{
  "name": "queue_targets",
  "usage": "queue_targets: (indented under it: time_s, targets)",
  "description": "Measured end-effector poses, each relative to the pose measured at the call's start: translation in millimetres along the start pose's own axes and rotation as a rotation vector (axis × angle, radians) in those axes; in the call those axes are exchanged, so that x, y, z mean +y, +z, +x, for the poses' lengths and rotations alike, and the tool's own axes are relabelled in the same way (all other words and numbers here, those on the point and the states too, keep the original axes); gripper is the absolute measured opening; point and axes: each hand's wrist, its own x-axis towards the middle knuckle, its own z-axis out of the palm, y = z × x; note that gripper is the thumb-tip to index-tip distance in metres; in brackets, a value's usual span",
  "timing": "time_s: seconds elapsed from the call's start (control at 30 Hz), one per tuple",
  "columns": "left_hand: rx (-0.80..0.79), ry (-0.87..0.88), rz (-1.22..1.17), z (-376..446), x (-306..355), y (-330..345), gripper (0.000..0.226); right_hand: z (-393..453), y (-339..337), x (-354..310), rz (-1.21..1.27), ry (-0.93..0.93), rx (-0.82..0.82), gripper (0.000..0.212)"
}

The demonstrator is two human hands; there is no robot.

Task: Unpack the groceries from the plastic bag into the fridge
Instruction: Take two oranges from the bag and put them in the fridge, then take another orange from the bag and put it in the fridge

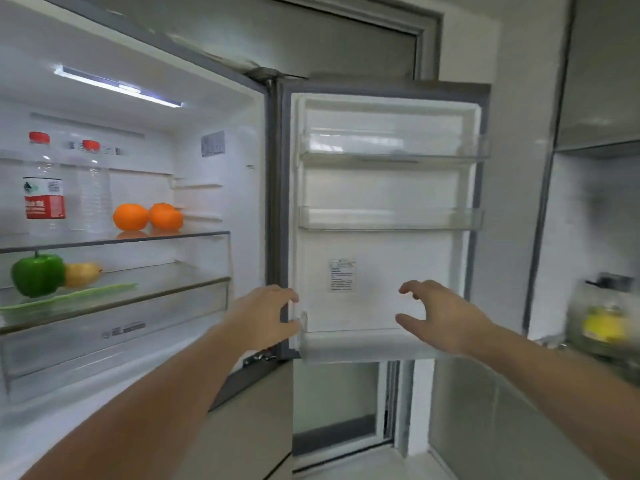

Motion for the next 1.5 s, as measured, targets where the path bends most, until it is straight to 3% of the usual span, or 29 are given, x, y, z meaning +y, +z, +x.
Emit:
queue_targets:
  time_s: [0.3,0.67,0.87,1.13,1.27,1.5]
  targets:
    - [-0.097,0.456,-0.189,27.4,273.7,91.8,0.055,-188.2,-59.7,190.1,-0.128,0.489,0.075,0.058]
    - [-0.198,0.976,-0.339,48.3,504.4,173.5,0.055,-350.9,-123.0,281.6,-0.335,1.06,0.161,0.06]
    - [-0.281,1.212,-0.469,41.6,604.4,202.3,0.05,-412.6,-144.6,270.2,-0.44,1.369,0.243,0.066]
    - [-0.448,1.555,-0.633,-66.6,712.9,181.7,0.049,-513.0,-169.2,199.8,-0.533,1.741,0.389,0.06]
    - [-0.597,1.68,-0.736,-150.0,738.0,155.2,0.05,-569.8,-174.4,150.5,-0.594,1.901,0.457,0.064]
    - [-0.595,1.831,-0.715,-258.0,744.8,114.5,0.052,-644.6,-179.3,76.3,-0.612,1.995,0.51,0.068]
